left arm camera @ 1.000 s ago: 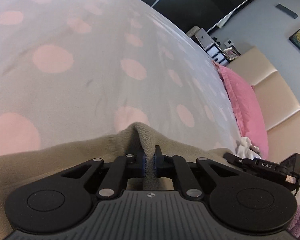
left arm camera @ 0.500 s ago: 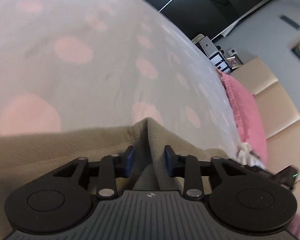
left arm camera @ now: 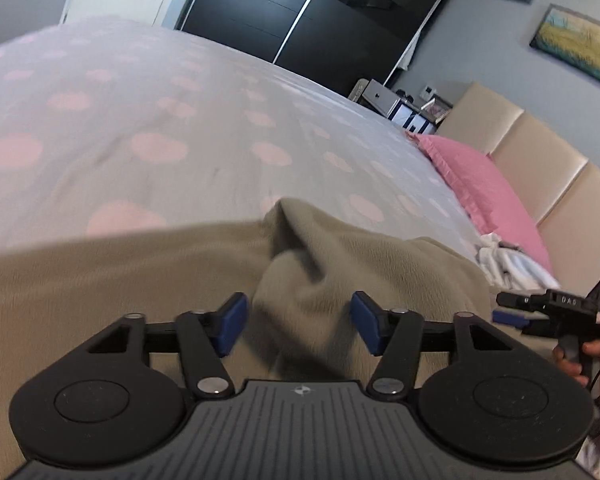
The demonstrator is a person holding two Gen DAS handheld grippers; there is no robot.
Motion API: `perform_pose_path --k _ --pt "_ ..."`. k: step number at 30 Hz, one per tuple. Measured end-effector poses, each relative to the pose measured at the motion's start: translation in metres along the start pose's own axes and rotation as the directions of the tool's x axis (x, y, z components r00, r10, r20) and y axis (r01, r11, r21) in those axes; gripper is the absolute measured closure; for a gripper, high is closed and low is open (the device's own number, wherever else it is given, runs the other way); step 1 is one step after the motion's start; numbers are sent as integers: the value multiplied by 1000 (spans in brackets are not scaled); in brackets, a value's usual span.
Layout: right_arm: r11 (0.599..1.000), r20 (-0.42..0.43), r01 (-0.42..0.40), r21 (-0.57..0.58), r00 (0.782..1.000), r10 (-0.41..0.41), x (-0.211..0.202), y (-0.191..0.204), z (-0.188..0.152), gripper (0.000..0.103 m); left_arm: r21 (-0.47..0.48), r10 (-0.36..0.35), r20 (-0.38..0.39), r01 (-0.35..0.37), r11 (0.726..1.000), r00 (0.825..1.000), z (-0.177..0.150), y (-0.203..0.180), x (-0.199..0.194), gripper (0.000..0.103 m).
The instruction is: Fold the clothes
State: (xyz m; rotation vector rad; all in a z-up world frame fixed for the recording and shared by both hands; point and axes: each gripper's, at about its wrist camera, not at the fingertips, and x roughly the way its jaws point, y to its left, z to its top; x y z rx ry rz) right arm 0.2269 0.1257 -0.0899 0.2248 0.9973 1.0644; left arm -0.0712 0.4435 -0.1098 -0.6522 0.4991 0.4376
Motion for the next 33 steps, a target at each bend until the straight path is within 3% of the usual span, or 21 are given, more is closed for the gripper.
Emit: perform_pose_path --k 3,6,10,12,17,22,24,27,28,30,32,33 --pt "998 34 -24 54 999 22 -8 -4 -6 39 45 48 69 -51 998 996 -11 -1 -14 50" --pt "999 65 -17 43 998 14 -9 1 -5 39 148 66 74 -77 986 995 -8 -12 -14 50" --pt "1000 52 11 -7 999 -10 -3 11 -5 39 333 85 34 -91 938 996 -6 -31 -5 48" --pt "998 24 -30 49 999 29 1 5 -9 39 395 95 17 -94 914 995 -9 -34 0 48" --pt "994 -13 -56 94 998 57 7 1 -14 39 595 137 11 -117 796 990 -24 -37 -1 47" --pt "978 -52 -104 179 992 115 17 -4 -19 39 689 209 37 -177 703 977 -30 -39 12 47" --pt "984 -64 -90 157 993 101 19 0 -22 38 749 223 72 -200 632 972 -33 -46 22 47" --pt "980 -74 -98 175 991 113 24 1 -24 39 844 223 139 -233 483 965 -43 -57 38 45" --pt "975 -76 -107 194 989 124 25 0 -24 39 870 220 163 -245 427 962 -46 -60 43 45" --pt "970 -80 -115 214 988 135 30 1 -25 39 919 213 224 -279 279 951 -58 -67 53 45" --pt "970 -87 -113 216 987 134 34 4 -26 54 944 200 272 -302 135 941 -69 -70 62 45" --pt "967 -97 -113 229 986 138 35 4 -26 79 950 188 285 -303 74 940 -74 -71 64 45"
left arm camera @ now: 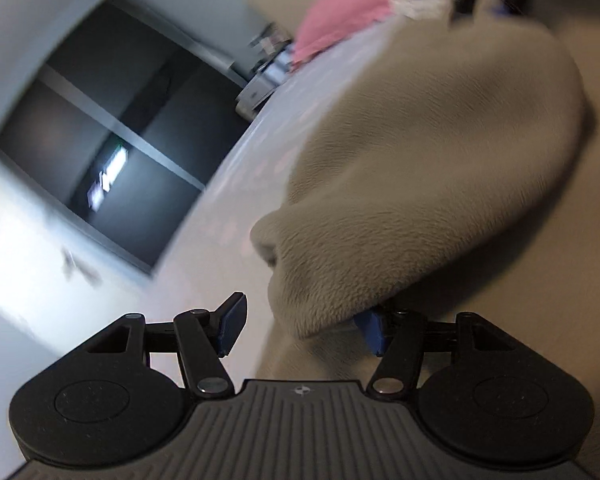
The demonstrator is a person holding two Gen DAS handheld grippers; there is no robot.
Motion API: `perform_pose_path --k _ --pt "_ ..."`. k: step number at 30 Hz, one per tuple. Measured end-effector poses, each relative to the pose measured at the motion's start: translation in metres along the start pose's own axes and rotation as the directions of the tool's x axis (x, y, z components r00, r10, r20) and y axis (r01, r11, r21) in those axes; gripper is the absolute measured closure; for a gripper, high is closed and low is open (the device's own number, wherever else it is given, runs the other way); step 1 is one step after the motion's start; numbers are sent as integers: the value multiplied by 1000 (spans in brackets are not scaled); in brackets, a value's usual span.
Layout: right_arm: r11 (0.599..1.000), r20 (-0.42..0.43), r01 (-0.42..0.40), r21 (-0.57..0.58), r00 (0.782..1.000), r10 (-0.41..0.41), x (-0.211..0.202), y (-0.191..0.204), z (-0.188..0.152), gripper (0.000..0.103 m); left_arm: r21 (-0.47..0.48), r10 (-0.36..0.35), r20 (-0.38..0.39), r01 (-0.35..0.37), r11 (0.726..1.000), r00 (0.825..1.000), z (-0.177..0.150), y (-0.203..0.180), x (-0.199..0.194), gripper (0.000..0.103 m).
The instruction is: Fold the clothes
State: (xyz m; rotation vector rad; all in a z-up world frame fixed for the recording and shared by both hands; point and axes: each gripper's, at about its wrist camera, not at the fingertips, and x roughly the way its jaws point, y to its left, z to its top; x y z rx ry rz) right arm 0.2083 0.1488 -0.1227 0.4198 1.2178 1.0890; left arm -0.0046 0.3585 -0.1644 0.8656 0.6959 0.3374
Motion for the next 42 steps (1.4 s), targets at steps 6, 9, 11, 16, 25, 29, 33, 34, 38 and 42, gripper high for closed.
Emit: perform_pose_path --k 6,9,11,16,25,29,33,34,38,42 --pt "990 29 -90 113 996 87 -9 -6 10 94 198 -4 52 -6 980 999 -3 -14 2 45" --pt "996 11 -37 82 999 37 -10 -1 15 94 203 -55 24 49 978 998 -1 -15 4 77" --pt "998 -2 -1 59 1000 1 -7 1 13 94 175 -63 -24 66 982 998 4 -16 5 86" --pt "999 -10 7 54 1000 -7 -4 4 8 94 -117 -82 -143 65 991 986 16 8 -3 97" --pt "988 -91 146 -42 985 -149 13 14 -4 95 -643 -272 -246 53 764 930 -13 42 -5 96" --pt "988 -102 151 -15 983 -152 14 8 -5 94 -689 -299 -244 52 723 923 -37 44 -12 96" --pt "983 -127 162 -84 977 -171 7 17 3 74 -682 -319 -222 88 726 921 -48 56 -33 87" --pt "976 -113 179 -127 974 -194 2 23 5 66 -674 -314 -219 89 734 924 -46 60 -39 83" --pt "959 -11 193 -209 980 -199 -19 38 13 65 -716 -270 -172 68 694 947 -43 83 -60 80" --pt "961 115 186 -202 980 -165 -32 47 31 65 -798 -225 -84 70 599 971 -20 112 -66 74"
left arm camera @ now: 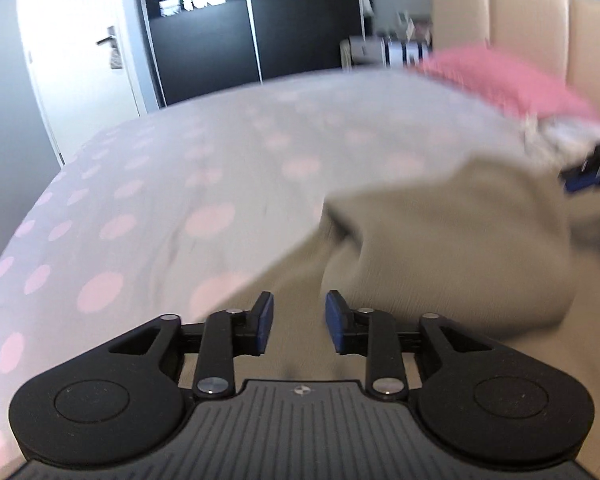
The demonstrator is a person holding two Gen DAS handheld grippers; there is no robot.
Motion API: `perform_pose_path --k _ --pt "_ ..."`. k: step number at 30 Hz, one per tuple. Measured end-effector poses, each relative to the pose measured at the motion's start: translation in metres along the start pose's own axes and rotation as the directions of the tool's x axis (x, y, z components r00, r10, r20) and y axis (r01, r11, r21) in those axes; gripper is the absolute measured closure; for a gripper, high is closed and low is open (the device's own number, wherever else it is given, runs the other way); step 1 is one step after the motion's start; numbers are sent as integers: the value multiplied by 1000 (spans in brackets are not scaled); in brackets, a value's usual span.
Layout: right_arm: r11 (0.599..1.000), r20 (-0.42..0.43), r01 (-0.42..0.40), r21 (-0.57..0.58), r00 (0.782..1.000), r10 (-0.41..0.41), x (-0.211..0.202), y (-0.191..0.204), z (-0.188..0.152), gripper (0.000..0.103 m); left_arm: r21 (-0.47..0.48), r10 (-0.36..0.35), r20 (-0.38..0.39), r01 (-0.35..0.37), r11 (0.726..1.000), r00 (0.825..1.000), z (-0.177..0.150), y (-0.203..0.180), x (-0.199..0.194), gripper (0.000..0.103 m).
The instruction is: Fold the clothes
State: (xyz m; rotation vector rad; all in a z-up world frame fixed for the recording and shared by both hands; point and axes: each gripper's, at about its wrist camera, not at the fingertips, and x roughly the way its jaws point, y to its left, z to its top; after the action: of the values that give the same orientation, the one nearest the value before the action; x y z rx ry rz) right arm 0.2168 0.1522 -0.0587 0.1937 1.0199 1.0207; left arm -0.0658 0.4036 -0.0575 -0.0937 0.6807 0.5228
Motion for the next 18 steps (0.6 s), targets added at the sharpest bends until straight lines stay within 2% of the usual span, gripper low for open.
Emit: perform_pose_path --k 2,3,5,7,9,11,13,18 --pt "1000 48 -4 -30 999 5 0 10 10 71 -50 -24 43 26 998 999 18 -4 3 74" --pt "998 64 -12 -55 998 16 1 16 14 83 -63 -44 63 48 997 997 25 -8 5 74" --pt "992 73 -44 -117 996 52 3 28 14 85 -69 -74 79 80 994 994 36 -20 14 74" --pt "981 69 -37 -190 996 51 11 42 11 87 -78 -88 37 91 993 995 40 -32 36 78" --pt "980 49 10 -199 999 0 25 37 3 89 -101 -74 -46 69 992 996 31 -40 62 96" --pt "977 31 56 -204 998 -51 40 31 -5 102 -152 -72 -129 52 987 989 13 -39 85 103" --pt "981 17 85 -173 996 -84 52 15 -11 103 -191 -80 -163 48 981 983 -4 -36 95 103" --pt "987 -5 120 -111 993 -122 76 -24 -22 103 -192 -81 -141 53 980 987 -20 -41 93 103"
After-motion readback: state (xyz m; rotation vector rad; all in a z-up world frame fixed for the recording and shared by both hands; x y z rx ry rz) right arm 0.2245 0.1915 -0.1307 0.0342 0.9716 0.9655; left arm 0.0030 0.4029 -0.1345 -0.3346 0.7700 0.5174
